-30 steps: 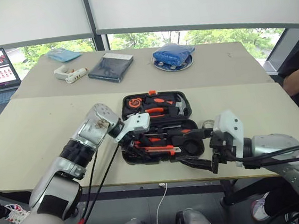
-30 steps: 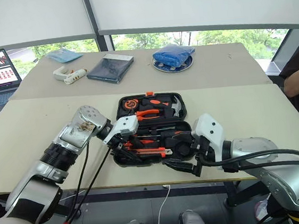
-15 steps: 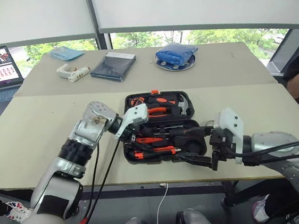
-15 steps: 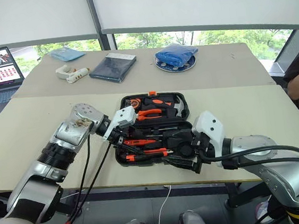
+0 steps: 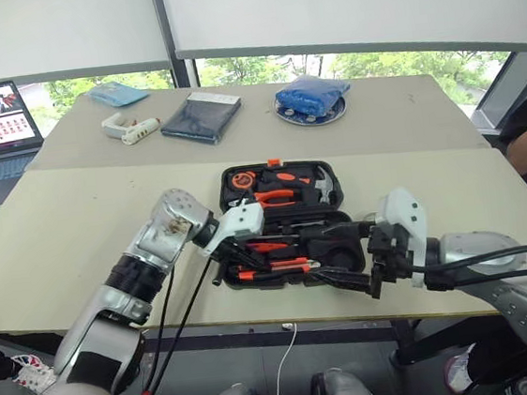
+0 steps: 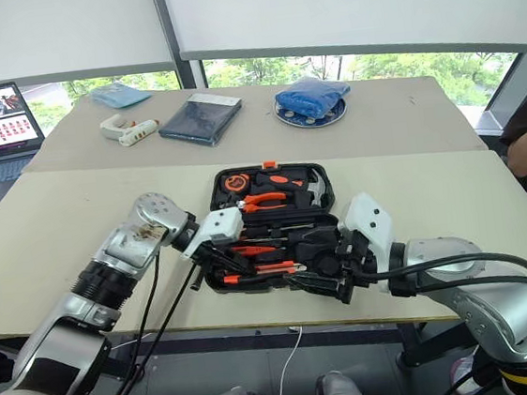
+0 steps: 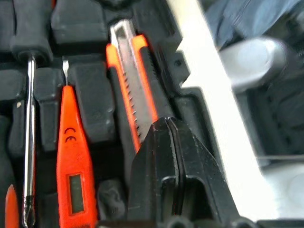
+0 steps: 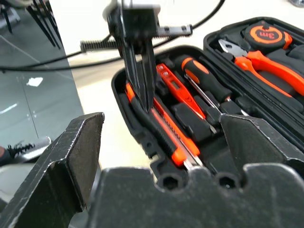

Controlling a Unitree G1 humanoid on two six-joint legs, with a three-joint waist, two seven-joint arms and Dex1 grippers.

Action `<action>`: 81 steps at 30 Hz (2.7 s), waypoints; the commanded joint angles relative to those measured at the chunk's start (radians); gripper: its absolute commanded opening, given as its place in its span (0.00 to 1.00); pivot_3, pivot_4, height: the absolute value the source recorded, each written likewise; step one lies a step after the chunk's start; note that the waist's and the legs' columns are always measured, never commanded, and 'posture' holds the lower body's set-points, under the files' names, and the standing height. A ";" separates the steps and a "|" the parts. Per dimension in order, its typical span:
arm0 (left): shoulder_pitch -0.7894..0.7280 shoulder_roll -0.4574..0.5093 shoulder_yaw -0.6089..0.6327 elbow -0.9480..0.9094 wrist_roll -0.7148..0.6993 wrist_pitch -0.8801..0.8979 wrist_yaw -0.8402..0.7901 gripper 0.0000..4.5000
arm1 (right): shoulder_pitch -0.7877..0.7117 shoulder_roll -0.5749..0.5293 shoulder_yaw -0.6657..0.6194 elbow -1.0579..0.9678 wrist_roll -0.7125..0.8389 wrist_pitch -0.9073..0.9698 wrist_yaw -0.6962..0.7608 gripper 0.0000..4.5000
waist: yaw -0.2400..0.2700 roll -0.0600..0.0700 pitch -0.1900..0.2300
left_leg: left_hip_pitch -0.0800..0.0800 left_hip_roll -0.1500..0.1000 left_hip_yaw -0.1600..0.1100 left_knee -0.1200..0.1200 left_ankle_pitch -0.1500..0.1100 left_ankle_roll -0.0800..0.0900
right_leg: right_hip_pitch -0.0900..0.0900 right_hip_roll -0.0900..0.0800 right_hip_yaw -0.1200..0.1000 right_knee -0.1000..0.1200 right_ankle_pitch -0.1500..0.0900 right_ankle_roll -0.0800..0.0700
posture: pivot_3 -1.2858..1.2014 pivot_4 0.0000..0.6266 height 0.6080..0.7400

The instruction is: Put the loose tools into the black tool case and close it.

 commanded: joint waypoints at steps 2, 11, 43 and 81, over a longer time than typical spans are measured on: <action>0.055 0.019 -0.047 0.033 0.085 -0.084 0.026 0.00 | 0.006 -0.001 -0.041 -0.025 0.029 0.008 -0.013 1.00 | 0.000 0.001 -0.001 | 0.003 0.000 0.000 0.000 -0.001 0.001 | 0.003 0.000 0.000 0.000 0.000 0.000 | 0.52 0.24 0.84; -0.018 0.091 0.171 -0.098 -0.233 0.210 -0.095 0.17 | 0.083 -0.102 -0.164 0.007 0.052 0.028 0.026 1.00 | -0.006 0.001 -0.001 | 0.002 0.001 -0.003 0.000 -0.002 0.002 | 0.003 -0.001 0.000 0.000 0.000 0.001 | 0.52 0.24 0.84; 0.191 0.248 0.335 -0.398 -0.346 0.207 0.035 1.00 | -0.244 -0.071 0.121 0.641 -0.433 -0.262 0.266 0.01 | -0.026 0.002 0.000 | 0.000 0.000 0.001 -0.001 0.001 -0.002 | 0.000 0.000 0.001 0.001 -0.002 0.002 | 0.52 0.24 0.84; 0.297 0.229 0.456 -0.061 -0.135 0.023 0.456 0.23 | -0.238 -0.043 0.031 0.635 -0.416 -0.192 0.109 0.00 | -0.026 0.002 0.000 | 0.000 0.000 0.001 -0.003 0.001 -0.002 | -0.002 0.000 0.000 0.001 0.000 -0.002 | 0.52 0.24 0.84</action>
